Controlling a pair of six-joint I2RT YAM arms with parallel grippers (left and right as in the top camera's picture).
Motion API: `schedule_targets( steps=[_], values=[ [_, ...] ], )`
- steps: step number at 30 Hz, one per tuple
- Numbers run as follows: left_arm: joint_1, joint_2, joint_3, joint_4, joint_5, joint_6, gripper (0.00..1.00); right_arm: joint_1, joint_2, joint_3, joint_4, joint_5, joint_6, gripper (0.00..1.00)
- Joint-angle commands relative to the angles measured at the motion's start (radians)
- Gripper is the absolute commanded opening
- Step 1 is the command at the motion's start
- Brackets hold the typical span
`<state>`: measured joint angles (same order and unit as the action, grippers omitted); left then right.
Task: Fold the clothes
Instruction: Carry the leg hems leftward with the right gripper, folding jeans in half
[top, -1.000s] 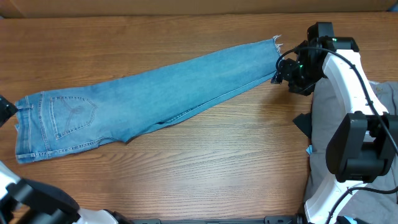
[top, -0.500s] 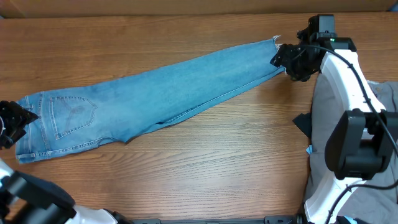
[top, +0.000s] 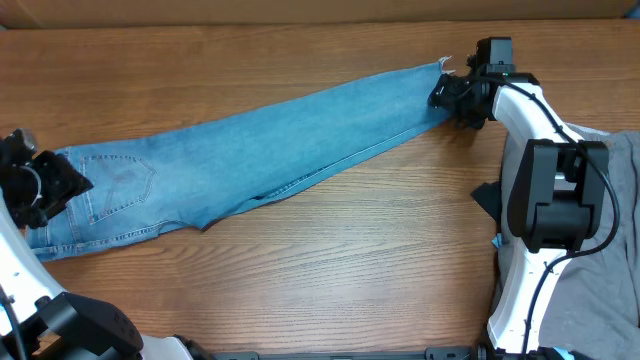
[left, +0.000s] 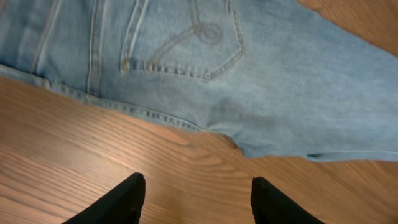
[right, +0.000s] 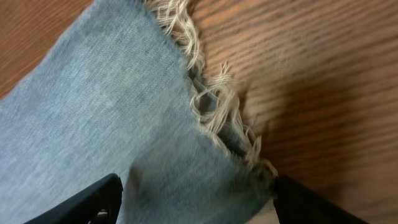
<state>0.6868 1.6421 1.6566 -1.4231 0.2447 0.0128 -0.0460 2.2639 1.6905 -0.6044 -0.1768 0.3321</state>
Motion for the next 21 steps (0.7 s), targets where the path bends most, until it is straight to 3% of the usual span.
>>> schedule_targets(
  steps=[1,2,5,10,21],
  values=[
    [-0.053,-0.001,-0.003,0.024,-0.109,0.025,0.59,-0.016,0.050,-0.002,0.024,-0.031,0.004,0.67],
    [-0.060,0.000,-0.005,0.026,-0.120,0.023,0.60,-0.018,0.050,-0.002,0.027,-0.042,0.005,0.63],
    [-0.072,0.005,-0.056,0.056,-0.172,0.008,0.60,-0.043,0.036,0.007,-0.033,-0.078,0.002,0.04],
    [-0.073,0.005,-0.253,0.187,-0.165,-0.020,0.59,-0.130,-0.080,0.014,-0.192,0.122,0.035,0.04],
    [-0.074,0.005,-0.569,0.566,-0.134,-0.124,0.63,-0.223,-0.219,0.014,-0.279,0.114,0.006,0.04]
  ],
)
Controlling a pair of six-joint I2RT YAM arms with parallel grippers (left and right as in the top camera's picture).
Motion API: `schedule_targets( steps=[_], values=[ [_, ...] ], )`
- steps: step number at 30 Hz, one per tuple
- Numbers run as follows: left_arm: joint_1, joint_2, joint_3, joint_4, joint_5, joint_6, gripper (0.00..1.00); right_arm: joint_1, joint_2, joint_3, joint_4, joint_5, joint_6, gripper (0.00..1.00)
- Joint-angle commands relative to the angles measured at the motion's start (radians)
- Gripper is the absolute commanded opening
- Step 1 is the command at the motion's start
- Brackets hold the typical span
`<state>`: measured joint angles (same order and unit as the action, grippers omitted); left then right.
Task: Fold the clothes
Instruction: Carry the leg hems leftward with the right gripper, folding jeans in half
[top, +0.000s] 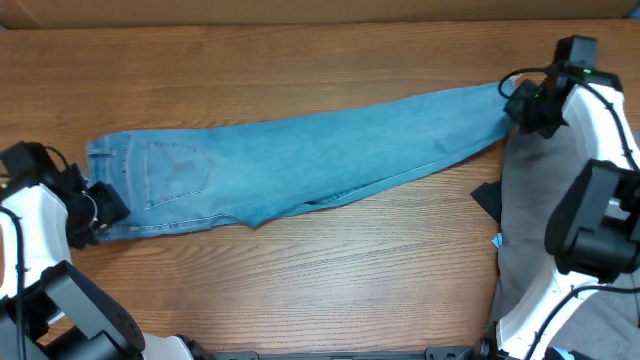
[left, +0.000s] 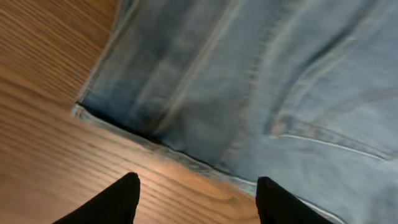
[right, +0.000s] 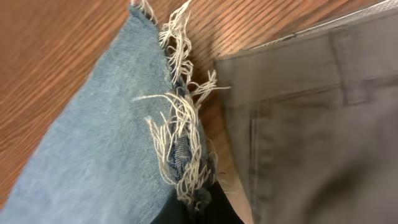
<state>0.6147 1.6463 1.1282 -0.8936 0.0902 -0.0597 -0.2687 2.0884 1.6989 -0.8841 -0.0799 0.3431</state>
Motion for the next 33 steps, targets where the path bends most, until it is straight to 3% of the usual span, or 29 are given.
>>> schedule_targets(
  steps=[1,5,12,16,21,27,33],
  values=[
    [-0.002,0.001,-0.071,0.082,0.085,-0.053,0.61,0.000,-0.051,0.005,-0.005,-0.010,-0.019,0.04],
    [-0.002,0.001,-0.091,0.105,0.179,-0.054,0.52,0.000,-0.091,0.005,-0.001,-0.167,-0.104,0.04],
    [0.032,-0.045,0.011,-0.029,0.225,-0.032,0.55,0.081,-0.293,0.035,0.014,-0.430,-0.142,0.04],
    [0.075,-0.124,0.209,-0.200,0.225,-0.030,0.57,0.248,-0.399,0.045,0.022,-0.463,-0.133,0.04],
    [0.105,-0.203,0.474,-0.378,0.225,-0.031,0.66,0.500,-0.402,0.045,0.064,-0.454,-0.060,0.04],
    [0.105,-0.256,0.713,-0.499,0.214,-0.040,0.75,0.790,-0.328,0.042,0.260,-0.351,0.051,0.04],
    [0.105,-0.297,0.779,-0.534,0.225,-0.079,0.80,1.037,-0.146,0.042,0.670,-0.331,0.174,0.04]
  ],
)
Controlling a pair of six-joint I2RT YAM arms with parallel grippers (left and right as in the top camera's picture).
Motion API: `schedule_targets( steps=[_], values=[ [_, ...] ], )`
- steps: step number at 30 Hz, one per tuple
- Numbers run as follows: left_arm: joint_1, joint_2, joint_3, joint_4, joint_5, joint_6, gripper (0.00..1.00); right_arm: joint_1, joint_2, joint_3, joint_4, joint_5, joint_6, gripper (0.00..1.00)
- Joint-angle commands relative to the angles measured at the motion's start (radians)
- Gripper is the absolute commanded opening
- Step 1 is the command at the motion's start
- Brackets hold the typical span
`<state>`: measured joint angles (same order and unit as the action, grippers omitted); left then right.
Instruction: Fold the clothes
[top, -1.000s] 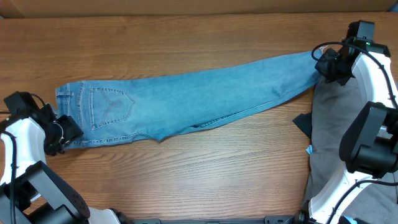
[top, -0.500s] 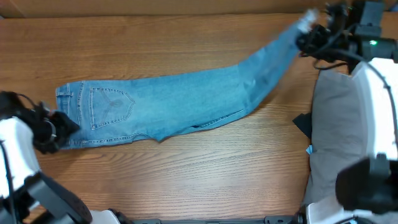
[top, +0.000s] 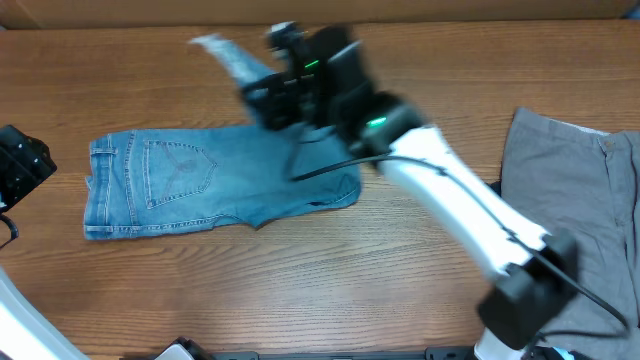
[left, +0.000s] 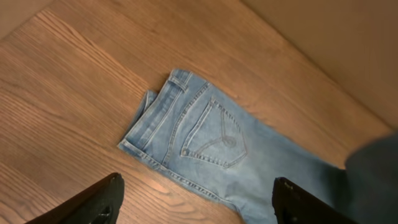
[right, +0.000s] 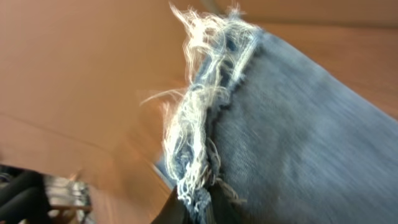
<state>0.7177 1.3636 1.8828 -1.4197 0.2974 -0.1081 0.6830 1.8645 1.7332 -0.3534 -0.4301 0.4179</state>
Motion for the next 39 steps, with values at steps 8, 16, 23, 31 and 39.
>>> schedule_targets(
  steps=[8,16,23,31,39],
  values=[
    [0.002,-0.033,0.026,-0.050,0.063,-0.027,0.81,0.229,0.278,0.008,0.406,0.057,0.207,0.41],
    [0.002,-0.032,0.023,-0.076,0.061,-0.024,0.81,0.214,0.257,0.009,0.230,-0.037,0.110,0.56],
    [0.002,-0.004,-0.025,-0.077,0.058,0.020,0.82,0.053,0.134,0.009,-0.188,0.027,0.014,0.65],
    [-0.007,0.077,-0.158,-0.045,0.061,0.064,0.82,-0.256,0.132,0.000,-0.597,0.096,-0.116,0.77],
    [-0.145,0.185,-0.393,0.148,0.103,0.112,0.73,-0.383,0.212,-0.130,-0.680,-0.147,-0.409,0.75]
  ],
)
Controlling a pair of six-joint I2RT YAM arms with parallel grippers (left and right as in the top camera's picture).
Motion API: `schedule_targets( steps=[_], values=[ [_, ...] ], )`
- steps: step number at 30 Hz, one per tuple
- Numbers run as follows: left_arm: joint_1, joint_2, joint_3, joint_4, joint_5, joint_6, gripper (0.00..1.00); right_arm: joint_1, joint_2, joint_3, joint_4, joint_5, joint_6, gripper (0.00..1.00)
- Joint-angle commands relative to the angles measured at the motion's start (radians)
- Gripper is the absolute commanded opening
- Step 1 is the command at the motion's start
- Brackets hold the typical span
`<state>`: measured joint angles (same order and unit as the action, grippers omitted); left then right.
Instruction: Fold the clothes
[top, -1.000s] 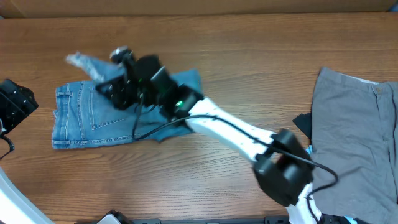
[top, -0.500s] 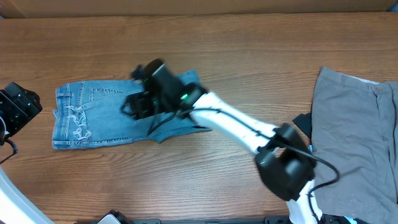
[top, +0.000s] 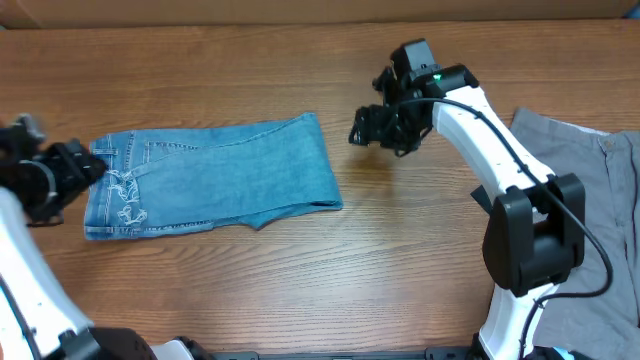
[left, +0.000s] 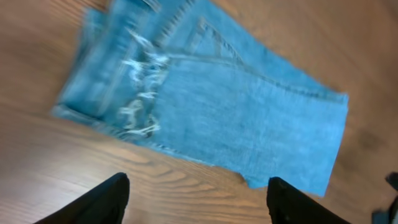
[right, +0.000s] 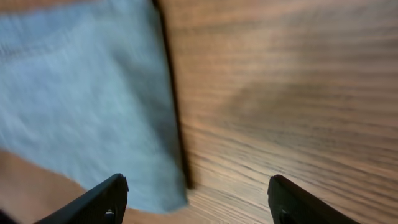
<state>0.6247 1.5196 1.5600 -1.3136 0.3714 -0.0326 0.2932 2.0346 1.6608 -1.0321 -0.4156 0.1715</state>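
Blue jeans (top: 220, 170) lie folded in half at the left of the wooden table, with the frayed hem (top: 122, 190) on the waistband end and the fold edge (top: 330, 165) to the right. My right gripper (top: 365, 133) hovers open just right of the fold, holding nothing. In the right wrist view (right: 196, 202) the blurred fold edge (right: 93, 106) sits ahead to the left. My left gripper (top: 82, 172) is open at the waistband end. In the left wrist view (left: 198, 202) it is above the jeans (left: 217, 106), with the white frayed threads (left: 140, 93) visible.
A grey garment (top: 585, 190) lies at the table's right edge, beside the right arm's base. Bare wood (top: 400, 260) lies between it and the jeans. The table's far edge runs along the top of the overhead view.
The right gripper held the frayed hem in the air above the jeans. Now the hem lies on the waistband end and the gripper is open, right of the fold. The left gripper has moved in closer.
The jeans first lay stretched out across the table, the right gripper open at the hem and the left open by the waist. Then the right was shut on the hem, further right. Later it held the hem aloft, and now the jeans lie folded in half.
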Motion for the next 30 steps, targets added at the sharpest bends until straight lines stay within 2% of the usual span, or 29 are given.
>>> schedule_targets(
  steps=[1,5,11,13,14,15,16,18,23,30],
  values=[
    [-0.071,0.039,-0.096,0.064,0.029,0.037,0.73,0.011,0.049,-0.087,0.014,-0.203,-0.180,0.75],
    [-0.138,0.062,-0.160,0.127,0.022,0.038,0.73,0.053,0.053,-0.187,0.102,-0.217,-0.160,0.76],
    [-0.226,0.082,-0.226,0.198,-0.084,0.032,0.73,0.157,0.053,-0.333,0.369,-0.216,0.002,0.77],
    [-0.226,0.082,-0.232,0.197,-0.099,0.032,0.72,0.175,0.053,-0.333,0.410,-0.216,0.016,0.71],
    [-0.226,0.082,-0.232,0.196,-0.112,0.031,0.73,0.180,0.053,-0.331,0.418,-0.216,0.016,0.63],
    [-0.225,0.082,-0.232,0.193,-0.133,0.026,0.74,0.183,0.053,-0.328,0.417,-0.213,0.014,0.38],
    [-0.225,0.082,-0.232,0.191,-0.148,0.025,0.74,0.183,0.053,-0.325,0.409,-0.206,0.015,0.18],
    [-0.224,0.082,-0.232,0.180,-0.187,0.025,0.77,0.166,0.051,-0.318,0.369,-0.158,0.016,0.04],
    [-0.224,0.083,-0.242,0.172,-0.227,0.025,0.81,0.079,0.040,-0.272,0.176,0.113,0.072,0.04],
    [-0.224,0.098,-0.365,0.299,-0.234,-0.017,0.93,0.004,0.037,-0.266,0.103,0.066,0.057,0.04]
  ],
)
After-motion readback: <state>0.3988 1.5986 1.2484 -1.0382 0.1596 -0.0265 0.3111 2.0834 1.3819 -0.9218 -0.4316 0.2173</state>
